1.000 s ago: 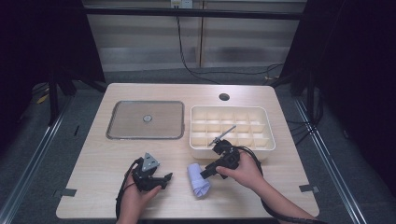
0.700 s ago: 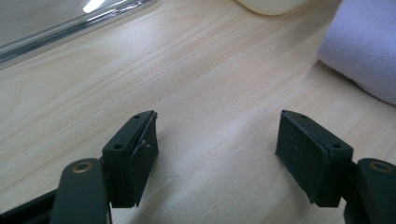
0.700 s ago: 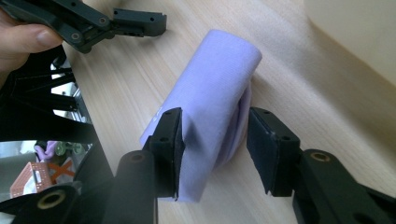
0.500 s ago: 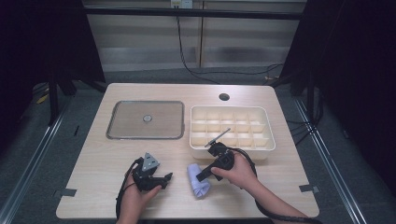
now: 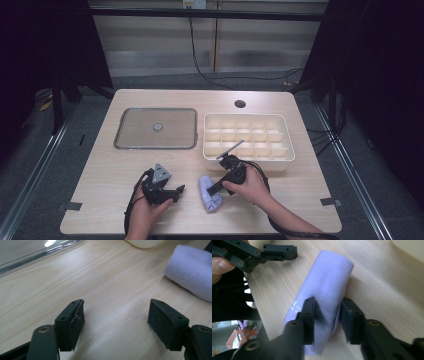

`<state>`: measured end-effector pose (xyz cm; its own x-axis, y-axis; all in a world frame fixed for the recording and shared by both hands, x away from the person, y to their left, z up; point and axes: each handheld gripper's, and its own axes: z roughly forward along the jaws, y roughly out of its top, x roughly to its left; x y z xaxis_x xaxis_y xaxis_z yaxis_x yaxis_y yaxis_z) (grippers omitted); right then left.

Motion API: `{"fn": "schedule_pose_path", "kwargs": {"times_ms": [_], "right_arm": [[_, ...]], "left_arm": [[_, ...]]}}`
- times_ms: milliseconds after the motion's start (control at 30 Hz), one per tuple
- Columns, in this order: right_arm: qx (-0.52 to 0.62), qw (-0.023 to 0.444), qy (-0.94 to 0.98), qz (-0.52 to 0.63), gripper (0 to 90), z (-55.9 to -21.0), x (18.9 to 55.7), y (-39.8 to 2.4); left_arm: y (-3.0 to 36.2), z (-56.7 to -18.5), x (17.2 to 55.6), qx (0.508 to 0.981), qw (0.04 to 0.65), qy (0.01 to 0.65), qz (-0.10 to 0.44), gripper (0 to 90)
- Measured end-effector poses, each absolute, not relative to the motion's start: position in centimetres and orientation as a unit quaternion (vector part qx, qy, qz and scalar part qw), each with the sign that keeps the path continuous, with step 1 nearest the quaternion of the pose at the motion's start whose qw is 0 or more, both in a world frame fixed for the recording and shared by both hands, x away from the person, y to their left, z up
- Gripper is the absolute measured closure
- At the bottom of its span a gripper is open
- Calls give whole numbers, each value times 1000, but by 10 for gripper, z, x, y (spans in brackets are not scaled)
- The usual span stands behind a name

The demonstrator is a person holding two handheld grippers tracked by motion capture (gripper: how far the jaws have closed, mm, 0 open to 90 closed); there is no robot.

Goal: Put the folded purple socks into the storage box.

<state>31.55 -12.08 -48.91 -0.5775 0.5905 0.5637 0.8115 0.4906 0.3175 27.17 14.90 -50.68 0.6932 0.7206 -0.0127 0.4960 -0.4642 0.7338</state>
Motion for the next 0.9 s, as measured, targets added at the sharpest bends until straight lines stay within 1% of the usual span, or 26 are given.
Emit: {"fn": "schedule_pose_path", "kwargs": {"times_ms": [100, 333, 433, 767, 833, 900], "right_arm": [[-417, 192, -841, -287, 784, -487, 314, -120], [-415, 197, -842, -282, 810, -485, 315, -120], [-411, 198, -846, -277, 810, -482, 315, -122], [-421, 174, -849, -269, 798, -472, 320, -142], [-423, 175, -847, -273, 764, -473, 320, -143], [-427, 175, -843, -275, 699, -471, 319, -143]], "left_arm": [[148, -507, 271, 840, 373, 365, 152, 289], [148, -507, 271, 839, 373, 365, 151, 290], [148, -507, 271, 840, 373, 365, 151, 290], [148, -507, 271, 839, 374, 365, 151, 290], [148, -507, 271, 839, 374, 365, 151, 289], [148, -507, 271, 839, 373, 365, 151, 289]]}}
